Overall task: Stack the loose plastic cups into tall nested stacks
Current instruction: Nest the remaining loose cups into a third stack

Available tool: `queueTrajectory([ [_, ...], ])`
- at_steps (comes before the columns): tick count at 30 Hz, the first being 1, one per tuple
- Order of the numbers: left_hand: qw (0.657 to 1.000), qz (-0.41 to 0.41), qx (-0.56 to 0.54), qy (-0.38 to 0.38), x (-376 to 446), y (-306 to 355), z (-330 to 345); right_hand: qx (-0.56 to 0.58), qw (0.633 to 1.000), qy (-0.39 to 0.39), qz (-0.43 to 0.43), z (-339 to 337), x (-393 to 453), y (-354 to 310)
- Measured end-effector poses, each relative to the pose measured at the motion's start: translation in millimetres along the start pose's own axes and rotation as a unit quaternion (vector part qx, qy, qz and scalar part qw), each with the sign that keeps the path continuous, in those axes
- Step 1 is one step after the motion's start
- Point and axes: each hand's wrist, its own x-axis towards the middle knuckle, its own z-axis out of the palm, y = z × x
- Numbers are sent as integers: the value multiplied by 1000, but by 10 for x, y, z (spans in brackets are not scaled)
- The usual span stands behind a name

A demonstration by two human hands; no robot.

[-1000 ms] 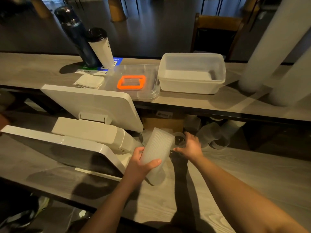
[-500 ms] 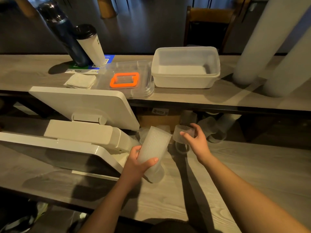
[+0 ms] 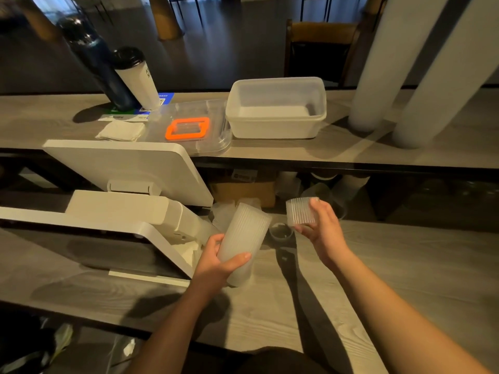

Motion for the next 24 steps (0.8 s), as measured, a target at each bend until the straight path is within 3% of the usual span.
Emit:
queueTrajectory([
  [9,998,5,55,-9,-153,-45,131,-111,992,-48,-40,-36,-147,-218],
  [12,996,23,84,-9,-186,-62,143,-196,973,-72,-96,-41,-204,-290],
  [16,996,26,89,-13,-238,-28,147,-286,943,-139,-98,-47,-252,-392],
  [24,992,44,109,-40,-285,54,132,-341,917,-182,-101,-37,-317,-476],
])
